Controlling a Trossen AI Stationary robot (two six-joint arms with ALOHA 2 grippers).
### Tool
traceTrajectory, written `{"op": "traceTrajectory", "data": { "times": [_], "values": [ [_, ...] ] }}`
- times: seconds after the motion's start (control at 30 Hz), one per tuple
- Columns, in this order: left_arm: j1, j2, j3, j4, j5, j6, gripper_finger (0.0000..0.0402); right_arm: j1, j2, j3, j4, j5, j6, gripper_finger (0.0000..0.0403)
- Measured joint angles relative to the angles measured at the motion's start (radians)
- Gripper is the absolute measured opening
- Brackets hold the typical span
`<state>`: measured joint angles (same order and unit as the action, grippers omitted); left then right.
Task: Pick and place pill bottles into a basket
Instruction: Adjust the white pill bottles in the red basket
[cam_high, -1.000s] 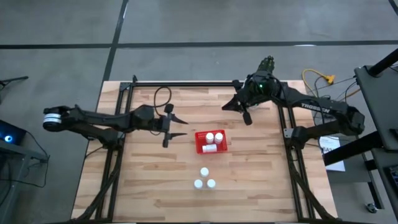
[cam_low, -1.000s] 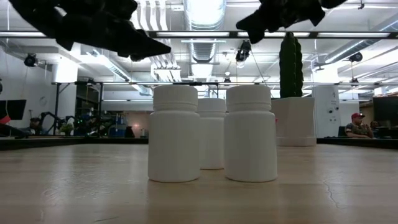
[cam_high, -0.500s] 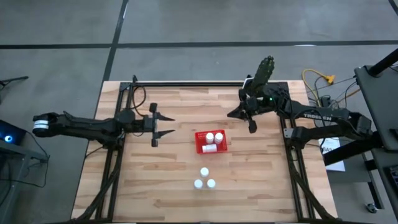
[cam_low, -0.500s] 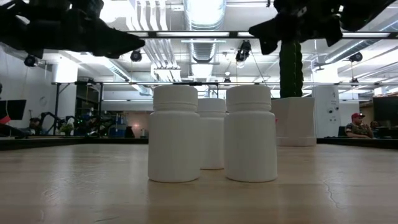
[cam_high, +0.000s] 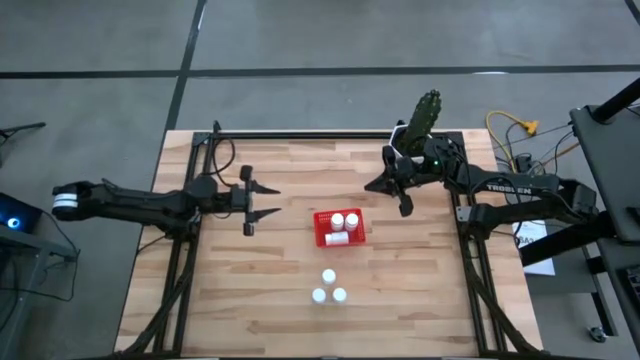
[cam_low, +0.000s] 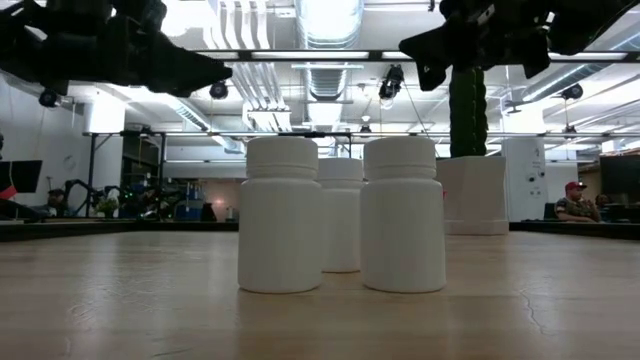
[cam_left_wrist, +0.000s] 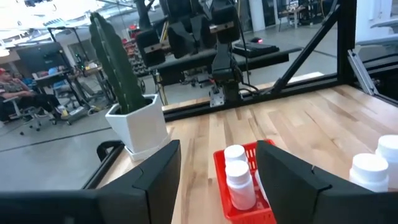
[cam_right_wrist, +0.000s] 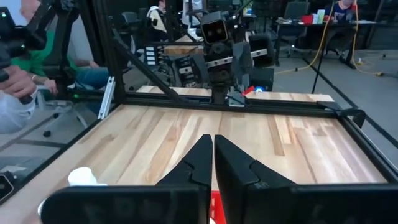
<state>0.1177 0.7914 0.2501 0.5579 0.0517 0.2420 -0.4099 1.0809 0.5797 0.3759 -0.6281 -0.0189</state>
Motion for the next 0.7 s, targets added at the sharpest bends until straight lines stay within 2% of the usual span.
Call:
{"op": "traceTrajectory", "data": {
  "times": [0.2,0.3,0.43,0.7],
  "values": [
    [0.0,0.028,0.0,0.0,0.0,0.0,0.0191,0.0,0.001,0.003,-0.003,0.003,0.048,0.001],
    [0.0,0.04,0.0,0.0,0.0,0.0,0.0191,0.004,0.001,0.01,-0.006,0.003,0.048,0.0024],
    [0.0,0.047,0.0,0.0,0.001,-0.001,0.0191,0.011,0.001,0.038,-0.003,0.002,0.038,0.0064],
    [0.0,0.037,0.0,0.0,0.001,-0.002,0.0191,0.011,0.002,0.07,-0.031,0.034,0.098,0.0176]
  ]
}}
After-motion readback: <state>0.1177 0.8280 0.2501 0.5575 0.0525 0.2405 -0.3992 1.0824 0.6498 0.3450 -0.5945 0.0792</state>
